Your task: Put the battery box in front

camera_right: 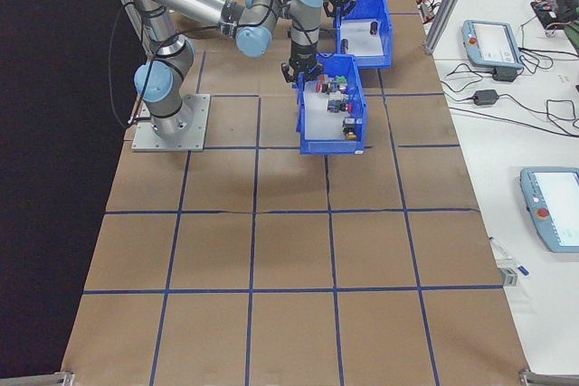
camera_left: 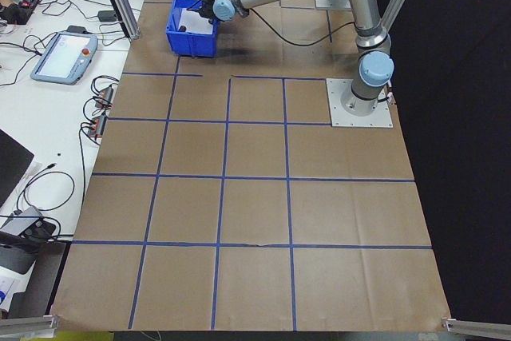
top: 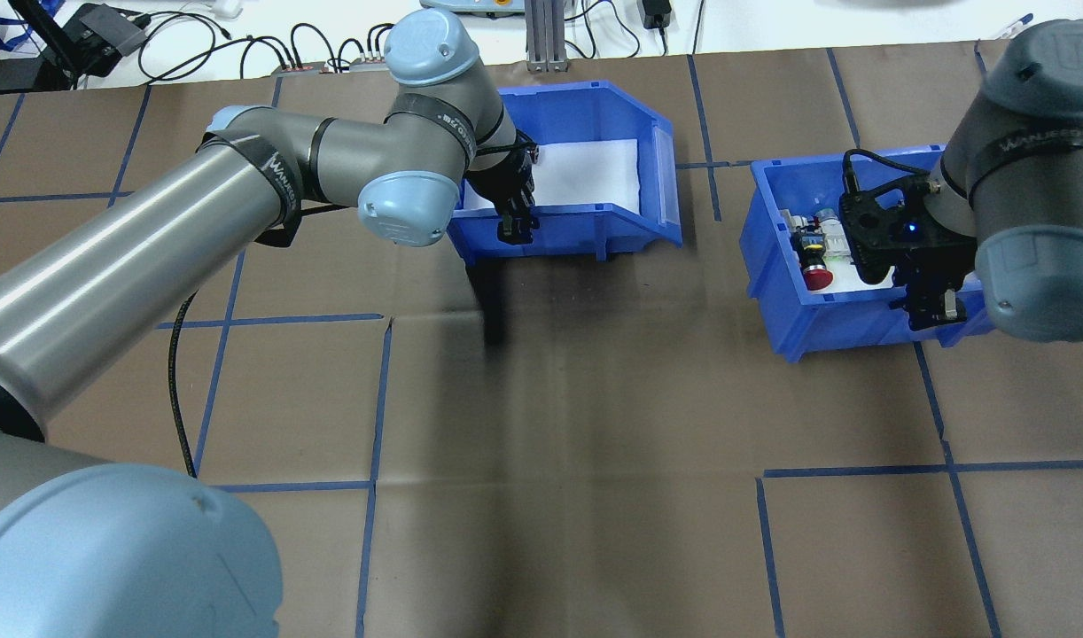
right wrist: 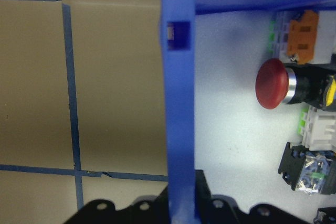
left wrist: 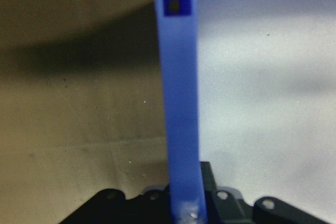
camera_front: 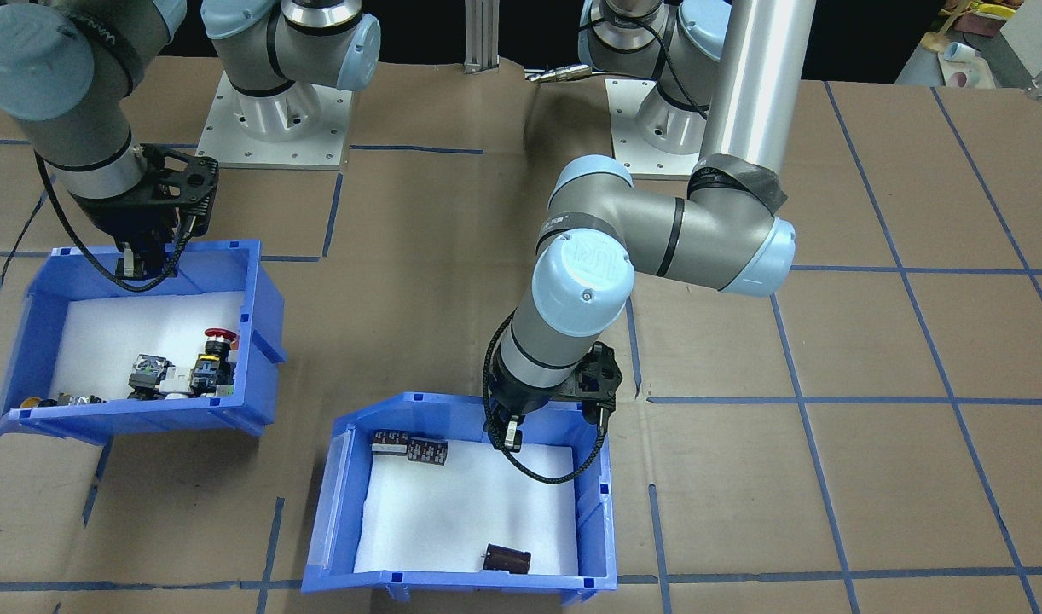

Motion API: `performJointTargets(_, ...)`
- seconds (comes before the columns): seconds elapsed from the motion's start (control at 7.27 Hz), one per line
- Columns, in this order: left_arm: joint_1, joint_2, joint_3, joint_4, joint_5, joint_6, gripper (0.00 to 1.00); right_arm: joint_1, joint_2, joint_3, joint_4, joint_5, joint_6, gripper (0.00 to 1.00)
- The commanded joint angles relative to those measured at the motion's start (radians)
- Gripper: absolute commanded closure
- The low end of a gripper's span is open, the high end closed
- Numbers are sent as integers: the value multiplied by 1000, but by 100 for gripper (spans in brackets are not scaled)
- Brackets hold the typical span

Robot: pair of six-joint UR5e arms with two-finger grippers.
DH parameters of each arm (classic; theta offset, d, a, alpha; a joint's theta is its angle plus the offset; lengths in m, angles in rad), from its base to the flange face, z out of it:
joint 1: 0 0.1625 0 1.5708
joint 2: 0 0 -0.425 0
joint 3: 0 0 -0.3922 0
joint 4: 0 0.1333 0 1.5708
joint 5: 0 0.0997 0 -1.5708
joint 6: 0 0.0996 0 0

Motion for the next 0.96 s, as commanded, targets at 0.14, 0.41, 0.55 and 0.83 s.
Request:
performJointTargets(0.14, -14, -7, 5, -35, -3, -9, 1, 4, -93, 114, -1, 9, 17, 94)
performJointTargets(0.41, -11, 18, 12, -41, -6, -118, 1, 13, -136, 163, 1, 12, 35, 94)
performJointTargets(0.55, -5, 55, 19, -81, 1, -85, 1, 36, -159, 183, 1, 12, 75, 94)
performJointTargets(0.83, 62, 204, 9, -252, 47, 315, 1, 198, -172, 200, -1, 9, 258, 94)
